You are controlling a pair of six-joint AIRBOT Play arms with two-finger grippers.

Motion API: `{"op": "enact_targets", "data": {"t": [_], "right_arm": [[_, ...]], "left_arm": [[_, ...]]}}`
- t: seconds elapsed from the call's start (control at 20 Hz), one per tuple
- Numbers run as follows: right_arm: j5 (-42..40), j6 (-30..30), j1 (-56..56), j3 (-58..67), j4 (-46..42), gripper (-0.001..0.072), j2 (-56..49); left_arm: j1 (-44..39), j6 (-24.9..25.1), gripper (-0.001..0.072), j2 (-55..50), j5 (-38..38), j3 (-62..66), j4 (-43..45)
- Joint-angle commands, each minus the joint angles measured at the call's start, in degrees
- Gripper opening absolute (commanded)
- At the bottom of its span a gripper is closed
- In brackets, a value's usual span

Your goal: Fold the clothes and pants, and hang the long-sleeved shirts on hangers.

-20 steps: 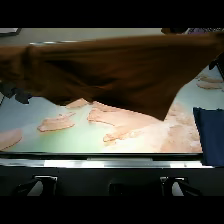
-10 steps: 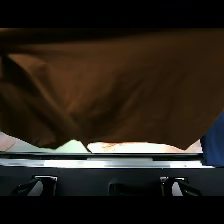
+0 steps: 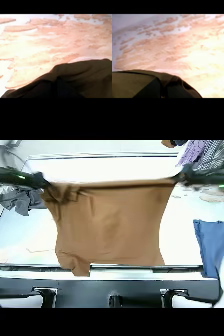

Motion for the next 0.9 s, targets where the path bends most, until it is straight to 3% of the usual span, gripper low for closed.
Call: {"op": "enact_targets", "data": {"t": [0.0,0.15,0.35,0.45,0.55,0.7,0.8,0.85], "right_arm": [[-9.42,0.17,5.66,0.11,-3.85,0.0031,-15.21],[-15.41,2.10,7.72,0.11,-3.69,0.0031,-21.51],[-14.67,3.65,7.89,0.13,-3.74,0.0051,-23.58],[-10.12,3.80,6.56,0.48,-3.80,0.0205,-22.32],[-2.36,0.98,3.34,0.98,-3.96,0.0310,-19.52],[12.52,-11.82,-3.48,0.96,-5.51,0.0309,-13.46],[17.57,-13.11,-8.41,-0.94,-7.67,0.0320,-9.68],[18.10,-13.42,-11.15,-3.61,-7.13,0.0369,-7.48]], "left_arm": [[-3.93,0.61,0.0017,-13.14,4.52,0.07,-1.05],[-6.43,0.66,0.0018,-19.02,6.32,0.07,-1.03],[-7.37,0.59,0.0023,-21.29,5.90,0.09,-1.03],[-6.40,0.61,0.0141,-20.04,3.85,0.48,-1.01],[-4.17,0.61,0.0336,-17.38,0.42,0.94,-1.01],[0.57,0.94,0.0336,-10.95,-8.44,0.90,-0.13],[4.42,0.00,0.0336,-6.19,-10.34,-0.79,-0.15],[6.32,0.04,0.0336,-3.54,-10.38,-2.69,-0.13]]}}
